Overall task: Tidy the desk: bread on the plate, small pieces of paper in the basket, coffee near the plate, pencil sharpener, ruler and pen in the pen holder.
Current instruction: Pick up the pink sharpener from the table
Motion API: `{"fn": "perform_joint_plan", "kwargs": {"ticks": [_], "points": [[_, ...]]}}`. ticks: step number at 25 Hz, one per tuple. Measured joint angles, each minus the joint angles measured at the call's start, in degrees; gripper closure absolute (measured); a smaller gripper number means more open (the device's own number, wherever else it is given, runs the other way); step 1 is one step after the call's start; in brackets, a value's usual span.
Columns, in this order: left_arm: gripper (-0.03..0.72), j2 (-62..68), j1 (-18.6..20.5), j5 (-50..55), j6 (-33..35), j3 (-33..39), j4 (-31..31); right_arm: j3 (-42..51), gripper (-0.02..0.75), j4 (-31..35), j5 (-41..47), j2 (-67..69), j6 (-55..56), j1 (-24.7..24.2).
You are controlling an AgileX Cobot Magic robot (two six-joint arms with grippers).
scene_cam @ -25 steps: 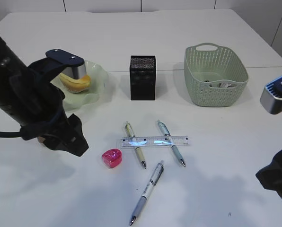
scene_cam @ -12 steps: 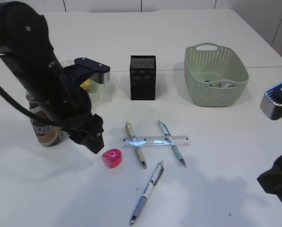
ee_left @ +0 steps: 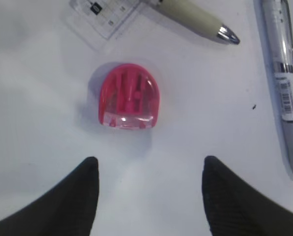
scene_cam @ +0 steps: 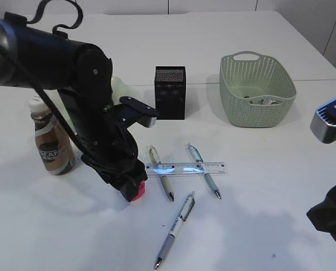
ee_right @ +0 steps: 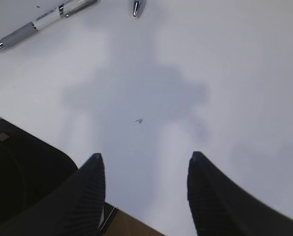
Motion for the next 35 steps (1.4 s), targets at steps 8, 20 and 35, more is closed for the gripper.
{"fn": "perform_joint_plan", "kwargs": {"ticks": [8, 20, 35], "points": [[0.218, 3.7, -0.1, 0.0, -0.5, -2.6, 1.8, 0.0, 0.315, 0.0, 0.0, 0.0, 0.0, 0.0], [0.218, 5.7, -0.1, -0.7, -0.7, -4.4, 4.5, 0.0, 0.323, 0.0, 0.0, 0.0, 0.1, 0.0], [0.218, 9.0, -0.1, -2.0, -0.7, -5.1, 4.6, 0.0, 0.326, 0.0, 0.0, 0.0, 0.1, 0.0]]}}
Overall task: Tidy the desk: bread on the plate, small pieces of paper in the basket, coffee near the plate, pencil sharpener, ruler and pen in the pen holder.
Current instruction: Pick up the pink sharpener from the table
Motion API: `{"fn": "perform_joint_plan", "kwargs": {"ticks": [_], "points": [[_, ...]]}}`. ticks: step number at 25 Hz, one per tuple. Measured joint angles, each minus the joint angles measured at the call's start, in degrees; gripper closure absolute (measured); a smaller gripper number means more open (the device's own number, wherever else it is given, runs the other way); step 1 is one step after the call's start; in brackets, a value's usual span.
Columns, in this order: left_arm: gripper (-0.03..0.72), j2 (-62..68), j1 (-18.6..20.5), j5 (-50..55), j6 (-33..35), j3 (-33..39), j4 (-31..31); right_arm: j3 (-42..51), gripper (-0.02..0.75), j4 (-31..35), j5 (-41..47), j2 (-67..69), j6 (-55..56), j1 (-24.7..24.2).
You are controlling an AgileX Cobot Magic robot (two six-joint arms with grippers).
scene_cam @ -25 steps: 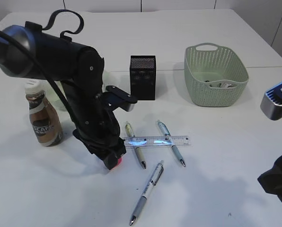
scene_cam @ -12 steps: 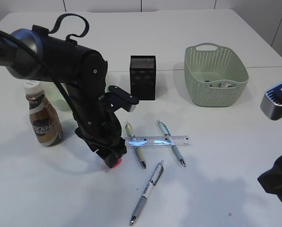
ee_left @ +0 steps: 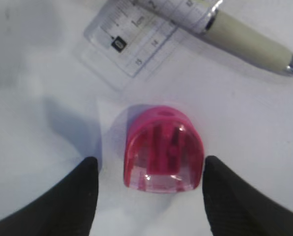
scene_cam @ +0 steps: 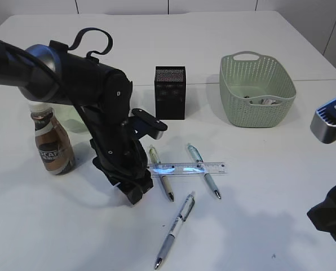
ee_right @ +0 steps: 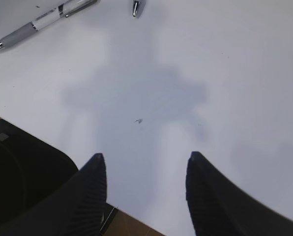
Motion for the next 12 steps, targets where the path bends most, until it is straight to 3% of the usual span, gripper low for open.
{"fn": "perform_joint_plan", "kwargs": {"ticks": [12], "points": [[0.218, 0.5, -1.9, -2.2, -2.3, 0.0, 1.0, 0.0, 0.326, 0.0, 0.0, 0.0, 0.0, 0.0]]}}
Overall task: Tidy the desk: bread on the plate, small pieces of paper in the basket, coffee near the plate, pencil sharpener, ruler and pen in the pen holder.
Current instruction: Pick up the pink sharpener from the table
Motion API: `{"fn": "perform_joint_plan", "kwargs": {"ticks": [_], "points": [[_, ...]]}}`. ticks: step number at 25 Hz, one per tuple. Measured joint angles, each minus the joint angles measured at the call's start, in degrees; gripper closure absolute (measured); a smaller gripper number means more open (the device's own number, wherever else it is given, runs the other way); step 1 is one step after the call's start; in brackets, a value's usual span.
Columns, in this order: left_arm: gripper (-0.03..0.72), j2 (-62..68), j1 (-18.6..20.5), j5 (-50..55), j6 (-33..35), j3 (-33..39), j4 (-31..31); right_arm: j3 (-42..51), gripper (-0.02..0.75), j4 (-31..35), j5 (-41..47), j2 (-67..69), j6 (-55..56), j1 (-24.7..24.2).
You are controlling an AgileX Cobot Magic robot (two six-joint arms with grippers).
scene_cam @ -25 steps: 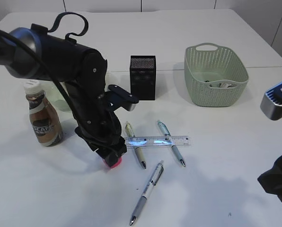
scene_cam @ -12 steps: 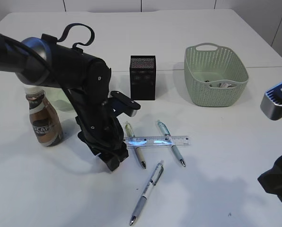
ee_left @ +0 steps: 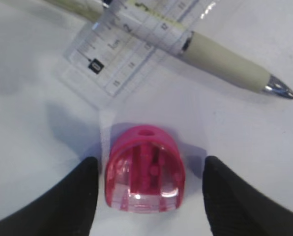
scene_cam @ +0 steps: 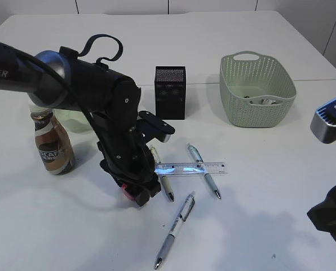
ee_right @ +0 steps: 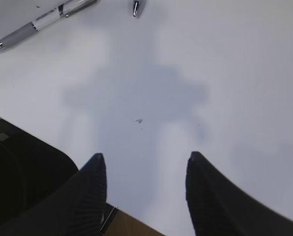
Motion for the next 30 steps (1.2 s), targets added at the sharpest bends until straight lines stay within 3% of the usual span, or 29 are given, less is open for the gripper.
{"fn": "perform_joint_plan", "kwargs": {"ticks": [13, 20, 30], "points": [[0.256, 0.9, 0.0, -1.1, -2.1, -0.3, 1.9, 0.0, 0.327, 0.0, 0.0, 0.0, 0.0, 0.0], [0.381, 1.0, 0.0, -1.1, -2.3, -0.3, 1.9, 0.0, 0.329, 0.0, 0.0, 0.0, 0.0, 0.0], [0.39, 0.6, 0.0, 3.4, -2.3, -0.4, 2.3, 0.0, 0.33, 0.0, 0.0, 0.0, 0.0, 0.0]]}}
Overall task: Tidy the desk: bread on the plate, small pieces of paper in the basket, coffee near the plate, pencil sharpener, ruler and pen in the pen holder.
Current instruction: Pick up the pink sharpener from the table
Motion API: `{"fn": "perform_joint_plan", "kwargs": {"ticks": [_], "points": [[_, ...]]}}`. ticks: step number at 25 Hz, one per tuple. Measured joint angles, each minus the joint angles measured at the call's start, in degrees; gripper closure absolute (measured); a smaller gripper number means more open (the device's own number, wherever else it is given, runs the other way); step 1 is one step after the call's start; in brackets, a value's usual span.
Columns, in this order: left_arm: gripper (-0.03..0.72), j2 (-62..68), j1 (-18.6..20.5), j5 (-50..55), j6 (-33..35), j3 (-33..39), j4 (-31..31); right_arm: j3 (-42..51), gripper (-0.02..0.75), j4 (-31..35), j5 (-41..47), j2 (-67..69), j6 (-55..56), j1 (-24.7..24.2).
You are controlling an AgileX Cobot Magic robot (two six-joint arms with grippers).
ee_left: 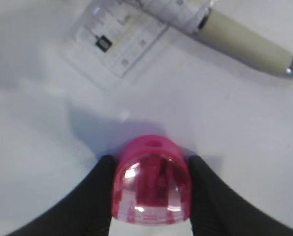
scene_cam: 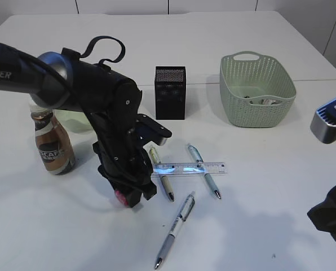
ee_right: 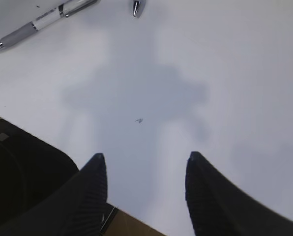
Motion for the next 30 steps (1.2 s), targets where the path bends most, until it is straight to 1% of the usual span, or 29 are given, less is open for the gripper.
{"fn": "perform_joint_plan", "kwargs": {"ticks": [5, 11, 19, 23, 30], "points": [[0.39, -3.4, 0.0, 4.1, 0.0, 0.0, 0.0, 0.0, 0.33, 0.0, 0.0, 0.0, 0.0, 0.0], [0.39, -11.2, 0.0, 4.3, -0.1, 0.0, 0.0, 0.0, 0.33, 0.0, 0.0, 0.0, 0.0, 0.0], [0.39, -17.0, 0.0, -5.2, -0.1, 0.0, 0.1, 0.0, 0.33, 0.0, 0.0, 0.0, 0.0, 0.0], [0.391, -17.1, 0.0, -8.7, -0.1, 0.0, 0.2, 0.0, 0.33, 0.0, 0.0, 0.0, 0.0, 0.0], [0.391, -17.1, 0.0, -19.8, -0.1, 0.2, 0.8, 0.0, 0.33, 0.0, 0.0, 0.0, 0.0, 0.0]]}}
